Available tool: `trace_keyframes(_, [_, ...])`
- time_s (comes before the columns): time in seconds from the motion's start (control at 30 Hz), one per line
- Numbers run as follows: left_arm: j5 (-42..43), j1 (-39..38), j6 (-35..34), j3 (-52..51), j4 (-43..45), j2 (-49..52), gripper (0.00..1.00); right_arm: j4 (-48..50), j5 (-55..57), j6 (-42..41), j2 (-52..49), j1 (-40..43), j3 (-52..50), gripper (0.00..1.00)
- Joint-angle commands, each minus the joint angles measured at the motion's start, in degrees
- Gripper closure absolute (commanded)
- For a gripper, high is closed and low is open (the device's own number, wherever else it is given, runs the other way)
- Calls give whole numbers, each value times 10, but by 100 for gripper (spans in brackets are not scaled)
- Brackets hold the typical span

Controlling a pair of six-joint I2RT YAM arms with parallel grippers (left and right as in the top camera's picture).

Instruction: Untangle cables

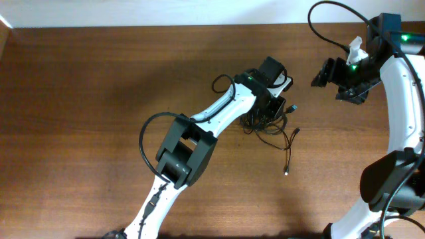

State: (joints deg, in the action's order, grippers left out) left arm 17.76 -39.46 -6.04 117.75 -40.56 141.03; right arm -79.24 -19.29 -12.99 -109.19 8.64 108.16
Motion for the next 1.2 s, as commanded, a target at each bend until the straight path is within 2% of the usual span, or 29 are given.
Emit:
trace_keyframes(0.0, [-87,-4,1,0,-26,11,94,1,5,8,20,0,7,20])
trace_keyframes(0.03, [-86,0,0,5,-38,8,100,1,5,7,20,0,7,20])
trace_keyframes(0.13, [-45,28,0,60,-99,-21,100,7,-3,7,20,0,7,20])
trace_keyframes(0.3, [174,111,0,261,-258,-110,100,27,-123,32,20,0,7,20])
trace_keyframes(0.4, [247,129,0,320,-283,-131,100,32,-188,51,20,-4,7,21])
trace_keyframes(0.53, [331,150,-13,347,-269,-152,100,61,-268,68,20,-36,7,21])
trace_keyframes(0.67, [337,164,-23,350,-268,-155,100,141,-372,56,20,-56,7,21])
trace_keyframes(0.8, [330,175,-23,350,-268,-155,100,167,-381,37,20,-56,7,21])
trace_keyframes(0.93, [257,175,-23,350,-269,-155,100,189,-388,14,20,-48,7,21])
trace_keyframes(1.17, [257,175,-23,350,-266,-155,100,229,-368,-34,20,-69,6,21])
